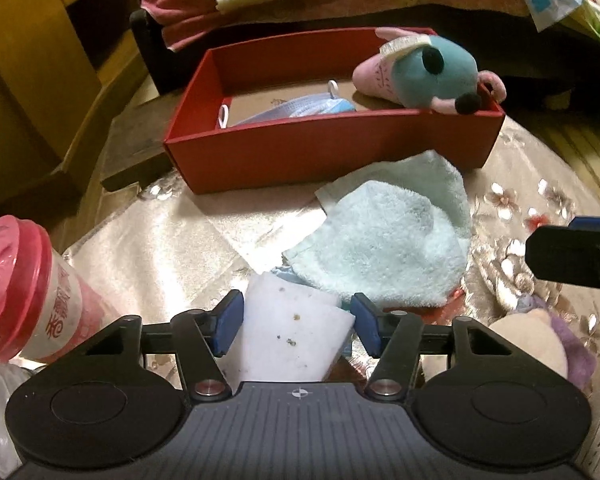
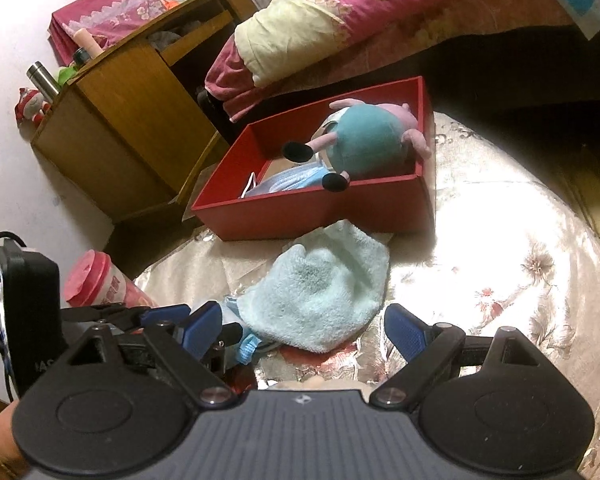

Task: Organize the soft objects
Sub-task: 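Grasp the white sponge block with the left tool and lift it, then grasp the beige plush toy with the right tool while the left tool holds the sponge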

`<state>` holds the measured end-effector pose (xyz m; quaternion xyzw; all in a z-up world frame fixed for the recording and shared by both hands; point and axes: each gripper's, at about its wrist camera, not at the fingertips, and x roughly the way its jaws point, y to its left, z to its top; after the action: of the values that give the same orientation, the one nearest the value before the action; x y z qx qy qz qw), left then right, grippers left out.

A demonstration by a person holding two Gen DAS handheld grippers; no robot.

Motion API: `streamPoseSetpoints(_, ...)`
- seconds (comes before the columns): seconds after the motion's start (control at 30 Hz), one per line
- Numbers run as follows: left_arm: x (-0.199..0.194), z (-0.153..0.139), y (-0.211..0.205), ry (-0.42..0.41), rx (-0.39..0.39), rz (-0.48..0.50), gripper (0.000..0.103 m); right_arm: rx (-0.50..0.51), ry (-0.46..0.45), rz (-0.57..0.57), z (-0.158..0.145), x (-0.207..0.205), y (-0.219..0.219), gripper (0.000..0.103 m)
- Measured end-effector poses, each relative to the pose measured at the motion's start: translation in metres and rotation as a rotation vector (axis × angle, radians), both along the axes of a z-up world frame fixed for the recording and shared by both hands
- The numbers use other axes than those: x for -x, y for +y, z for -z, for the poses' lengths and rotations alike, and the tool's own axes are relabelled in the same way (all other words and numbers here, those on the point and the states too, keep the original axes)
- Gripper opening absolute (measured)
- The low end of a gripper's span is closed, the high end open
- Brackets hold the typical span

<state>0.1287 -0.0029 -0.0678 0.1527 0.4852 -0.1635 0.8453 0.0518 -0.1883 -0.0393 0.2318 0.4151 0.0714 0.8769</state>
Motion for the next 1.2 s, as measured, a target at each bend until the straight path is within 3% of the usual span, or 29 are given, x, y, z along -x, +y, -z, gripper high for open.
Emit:
streamPoseSetpoints(0.3, 0.007, -0.030, 0.011, 0.012, 0.168, -0.032, 0.057, -0.017, -0.011, 0.018, -0.006, 0.001, -0.006, 0.064)
streamPoseSetpoints(0.53, 0.009, -0.039, 0.014, 0.010, 0.212, -0.037, 0.057, 0.026, 0.032, -0.055, 0.002, 0.003, 0.001, 0.064)
streamPoseSetpoints(0.67, 0.009, -0.049, 0.023, 0.013, 0.278, -0.058, 0.057, 0.083, 0.058, -0.100, 0.010, 0.010, 0.006, 0.065)
streamPoseSetpoints(1.2, 0.015, -0.111, 0.059, -0.031, 0.714, -0.091, 0.057, 0.149, 0.070, -0.145, 0.018, 0.010, 0.009, 0.064)
